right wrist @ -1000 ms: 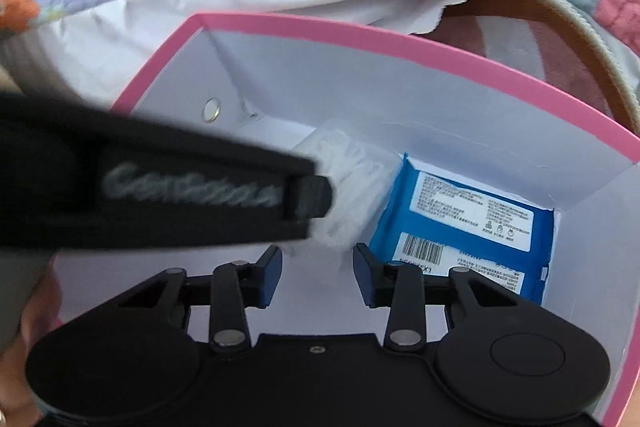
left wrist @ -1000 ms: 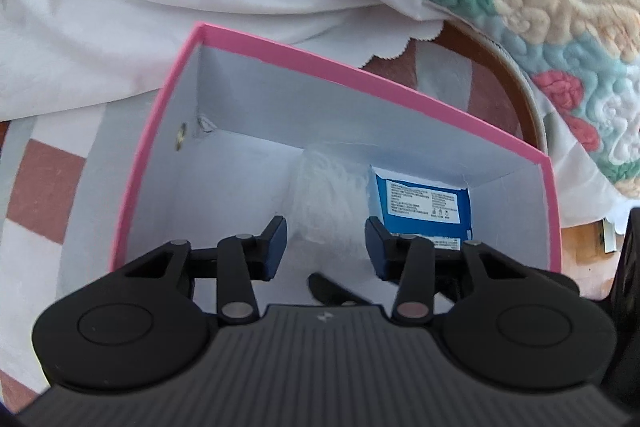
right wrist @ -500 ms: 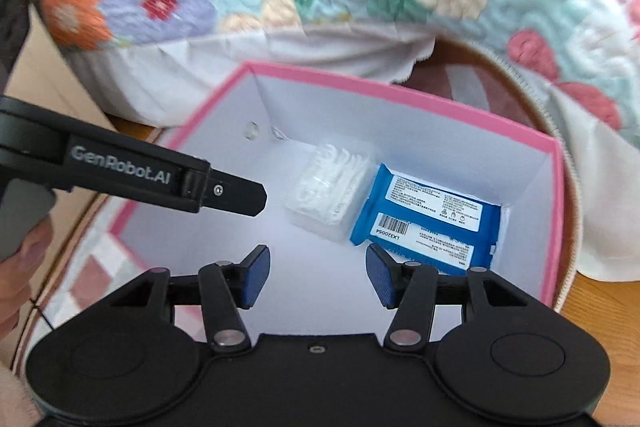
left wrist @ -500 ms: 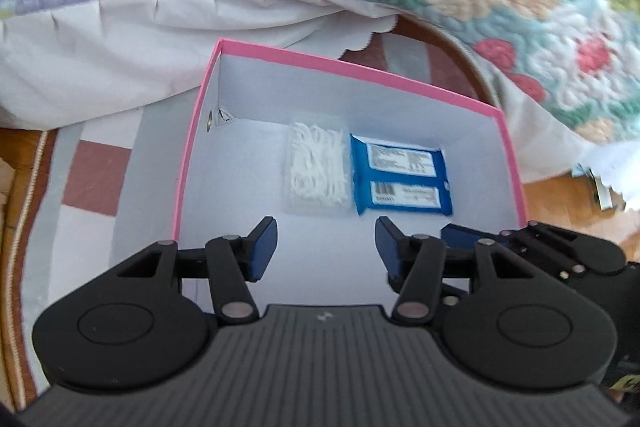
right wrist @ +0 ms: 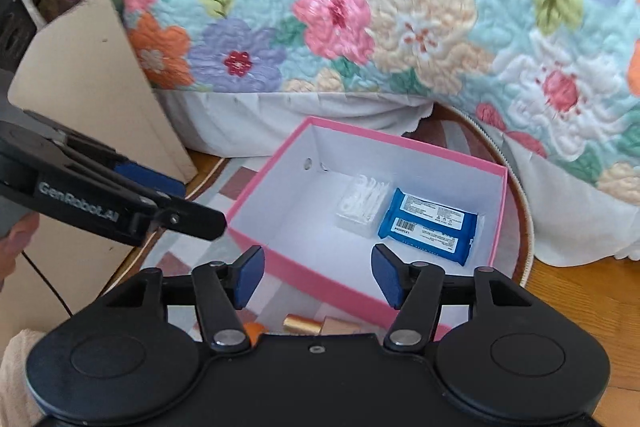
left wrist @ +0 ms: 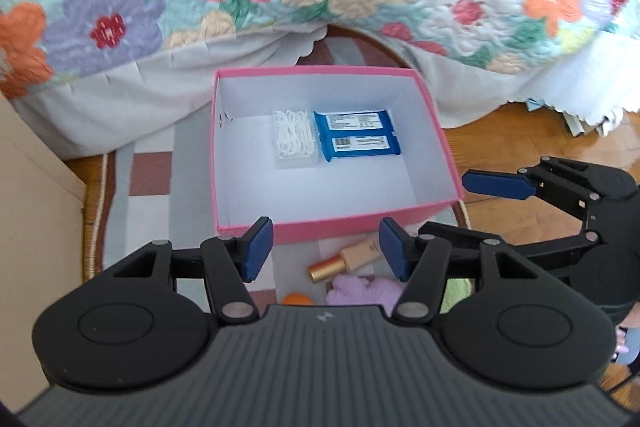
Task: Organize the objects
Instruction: 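Lift the right gripper out of the box and move toward the yarn ball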
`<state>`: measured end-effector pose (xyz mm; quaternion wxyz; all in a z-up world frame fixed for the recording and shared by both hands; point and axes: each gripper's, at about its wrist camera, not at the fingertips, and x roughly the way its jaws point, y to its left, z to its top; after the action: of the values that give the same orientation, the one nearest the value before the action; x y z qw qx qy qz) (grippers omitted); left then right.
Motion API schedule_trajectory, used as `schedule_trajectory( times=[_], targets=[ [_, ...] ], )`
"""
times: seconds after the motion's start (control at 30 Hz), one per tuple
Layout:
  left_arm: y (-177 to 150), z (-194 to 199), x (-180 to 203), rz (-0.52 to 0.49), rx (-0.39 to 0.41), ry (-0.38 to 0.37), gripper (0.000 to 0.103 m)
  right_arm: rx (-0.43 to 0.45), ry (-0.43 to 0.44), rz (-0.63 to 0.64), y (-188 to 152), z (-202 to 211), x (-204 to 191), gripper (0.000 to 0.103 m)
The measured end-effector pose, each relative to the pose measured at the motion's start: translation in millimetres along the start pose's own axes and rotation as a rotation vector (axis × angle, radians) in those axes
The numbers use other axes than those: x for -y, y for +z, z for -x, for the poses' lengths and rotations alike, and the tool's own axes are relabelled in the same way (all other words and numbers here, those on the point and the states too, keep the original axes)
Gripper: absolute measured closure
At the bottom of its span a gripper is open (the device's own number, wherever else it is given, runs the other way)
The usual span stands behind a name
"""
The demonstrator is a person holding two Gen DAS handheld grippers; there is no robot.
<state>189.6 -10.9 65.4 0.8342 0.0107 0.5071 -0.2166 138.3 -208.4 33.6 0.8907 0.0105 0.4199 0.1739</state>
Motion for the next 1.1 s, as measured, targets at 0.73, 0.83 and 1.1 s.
schedule_trajectory(
  times=[0.73, 0.83, 1.1],
  targets=[
    [-84.8, 40.0, 21.0, -0.029, -0.065, -0.039, 0.040, -0.100, -0.003, 0.049, -71.7, 89.8, -12.0, 0.025],
    [-89.9, 35.9, 25.6, -0.036, -0.081, -0.046, 0.040, -0.115, -0.002, 0.039, -79.8, 92.4, -8.2, 0.024],
    [-89.8, 9.2, 36.5, -0.025, -0.109, -0.052, 0.034, -0.094, -0.093, 0.094, -102.8, 77.0, 3.0, 0.013]
  ],
)
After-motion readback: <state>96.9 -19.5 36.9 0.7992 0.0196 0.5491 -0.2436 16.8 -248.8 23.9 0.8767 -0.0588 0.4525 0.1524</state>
